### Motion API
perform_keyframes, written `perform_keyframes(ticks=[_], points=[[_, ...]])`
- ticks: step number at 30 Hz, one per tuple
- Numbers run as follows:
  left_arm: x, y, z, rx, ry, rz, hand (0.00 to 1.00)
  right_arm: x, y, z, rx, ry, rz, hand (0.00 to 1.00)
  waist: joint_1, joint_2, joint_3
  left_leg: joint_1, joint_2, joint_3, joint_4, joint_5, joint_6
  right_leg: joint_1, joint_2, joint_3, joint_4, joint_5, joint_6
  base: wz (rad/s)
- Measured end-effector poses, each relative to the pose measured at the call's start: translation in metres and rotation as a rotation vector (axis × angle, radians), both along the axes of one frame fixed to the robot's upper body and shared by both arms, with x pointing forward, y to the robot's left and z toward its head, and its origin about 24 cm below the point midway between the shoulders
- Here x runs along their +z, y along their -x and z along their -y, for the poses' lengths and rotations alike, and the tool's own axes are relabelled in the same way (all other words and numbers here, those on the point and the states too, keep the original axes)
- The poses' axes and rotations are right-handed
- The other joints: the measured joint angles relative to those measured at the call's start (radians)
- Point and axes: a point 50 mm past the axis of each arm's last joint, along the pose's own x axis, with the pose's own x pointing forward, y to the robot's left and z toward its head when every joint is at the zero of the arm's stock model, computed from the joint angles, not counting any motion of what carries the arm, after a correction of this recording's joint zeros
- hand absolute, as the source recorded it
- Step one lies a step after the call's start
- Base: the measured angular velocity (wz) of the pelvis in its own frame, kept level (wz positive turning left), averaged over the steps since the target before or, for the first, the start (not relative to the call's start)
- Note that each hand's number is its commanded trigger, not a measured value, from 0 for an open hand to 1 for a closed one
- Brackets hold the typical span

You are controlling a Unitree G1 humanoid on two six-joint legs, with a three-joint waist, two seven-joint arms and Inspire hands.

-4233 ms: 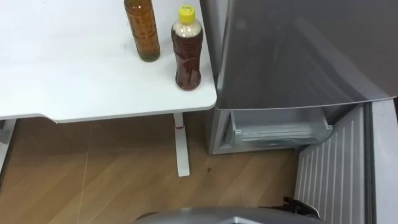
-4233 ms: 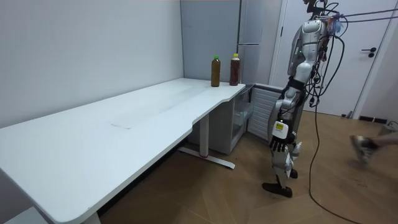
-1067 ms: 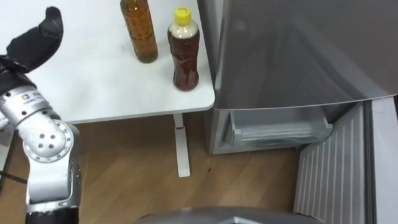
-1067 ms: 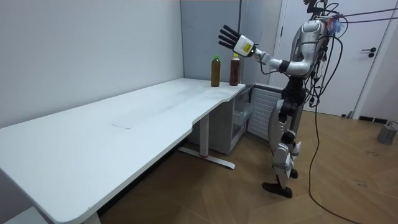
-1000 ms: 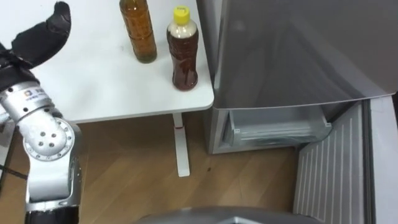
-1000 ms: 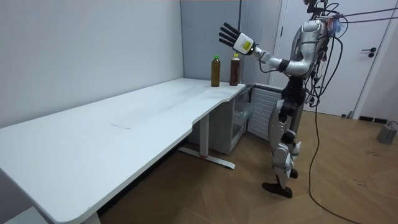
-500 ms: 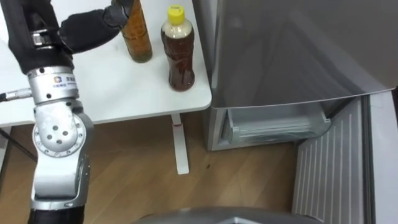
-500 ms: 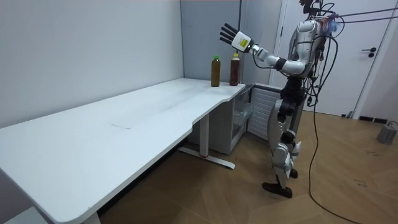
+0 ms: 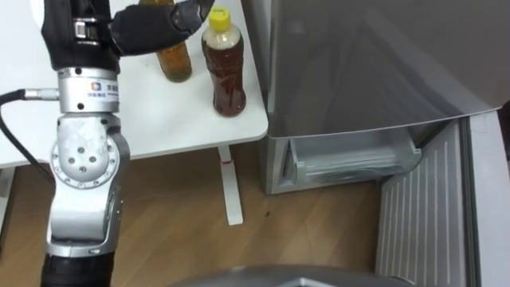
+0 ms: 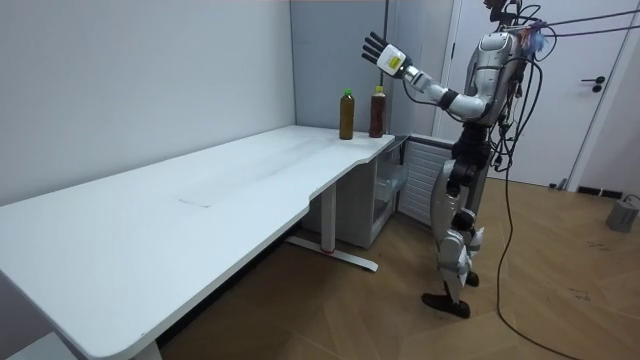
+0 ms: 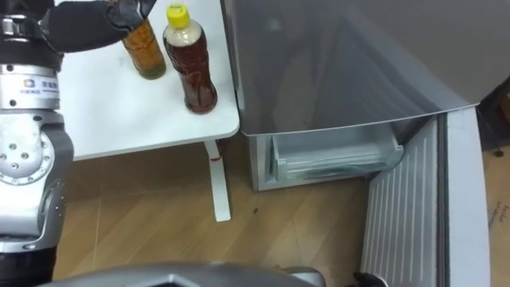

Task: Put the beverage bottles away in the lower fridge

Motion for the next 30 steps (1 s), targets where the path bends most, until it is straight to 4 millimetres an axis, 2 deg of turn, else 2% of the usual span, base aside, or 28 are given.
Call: perform_keyframes(ticks=[3, 10, 30], points=[[-0.002, -0.001, 0.006, -0.049, 0.037, -0.021, 0.0, 0.0, 0.001, 0.0, 0.009, 0.0, -0.015, 0.0, 0.0, -0.003, 0.0032, 0.005, 0.0, 0.001, -0.005, 0.0, 0.0, 0.002, 0.0, 0.002, 0.001, 0.0, 0.0, -0.02], [-0.004, -0.001, 0.014, -0.14, 0.024, -0.04, 0.0, 0.0, 0.007, -0.001, 0.013, -0.009, -0.038, 0.0, 0.0, -0.004, 0.0044, 0.011, 0.0, 0.004, -0.017, 0.0, 0.0, -0.001, 0.002, 0.011, 0.0, -0.001, 0.0, -0.03], [-0.014, 0.0, 0.031, -0.296, -0.028, -0.115, 0.0, -0.001, 0.008, -0.002, 0.024, -0.016, -0.058, 0.0, 0.0, -0.008, -0.001, 0.014, 0.0, 0.006, -0.017, 0.0, 0.0, -0.001, 0.002, 0.022, 0.003, -0.003, 0.0, 0.0]])
